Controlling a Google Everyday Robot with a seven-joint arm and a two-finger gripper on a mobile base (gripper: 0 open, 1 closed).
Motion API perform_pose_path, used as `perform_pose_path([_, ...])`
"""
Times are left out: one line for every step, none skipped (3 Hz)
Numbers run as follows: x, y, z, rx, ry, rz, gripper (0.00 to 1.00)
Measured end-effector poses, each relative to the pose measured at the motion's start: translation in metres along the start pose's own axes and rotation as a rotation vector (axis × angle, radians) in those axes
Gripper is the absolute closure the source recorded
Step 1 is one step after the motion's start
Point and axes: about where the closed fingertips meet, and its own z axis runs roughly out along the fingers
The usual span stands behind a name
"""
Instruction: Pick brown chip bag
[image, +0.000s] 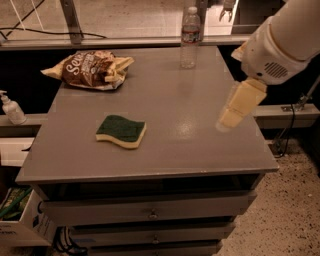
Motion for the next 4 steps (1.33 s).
perform_pose_path([-0.054,-0.035,0.024,0.061,-0.086,0.002,0.00])
perform_pose_path([-0.123,-0.062,0.046,0.077,-0.163,0.021,0.00])
perform_pose_path([-0.123,-0.062,0.046,0.077,-0.163,0.021,0.00])
perform_pose_path([-0.133,-0.065,0.064,0.099,-0.189,0.036,0.00])
